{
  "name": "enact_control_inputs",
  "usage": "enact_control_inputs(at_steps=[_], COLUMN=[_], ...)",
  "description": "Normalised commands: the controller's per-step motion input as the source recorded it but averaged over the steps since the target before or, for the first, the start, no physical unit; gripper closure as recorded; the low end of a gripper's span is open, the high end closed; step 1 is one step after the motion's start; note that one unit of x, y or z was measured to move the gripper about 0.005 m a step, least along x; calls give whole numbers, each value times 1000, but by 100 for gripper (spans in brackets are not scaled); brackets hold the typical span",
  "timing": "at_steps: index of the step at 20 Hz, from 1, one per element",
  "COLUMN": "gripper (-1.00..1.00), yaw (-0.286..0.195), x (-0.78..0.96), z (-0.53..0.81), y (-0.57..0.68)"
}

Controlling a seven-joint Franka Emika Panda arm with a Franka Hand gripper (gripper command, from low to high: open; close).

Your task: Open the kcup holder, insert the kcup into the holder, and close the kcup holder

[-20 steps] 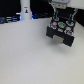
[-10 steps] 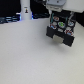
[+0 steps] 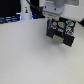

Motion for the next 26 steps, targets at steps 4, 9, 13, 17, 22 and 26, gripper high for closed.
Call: enact_control_inputs(at_steps=[4,9,13,17,22,26], gripper=[-100,-100,-100,-100,-100,-100], yaw=[108,213,225,231,181,113], x=[648,240,96,-39,-262,-409], z=[-52,-107,-196,-188,-67,14], y=[292,239,198,189,315,480])
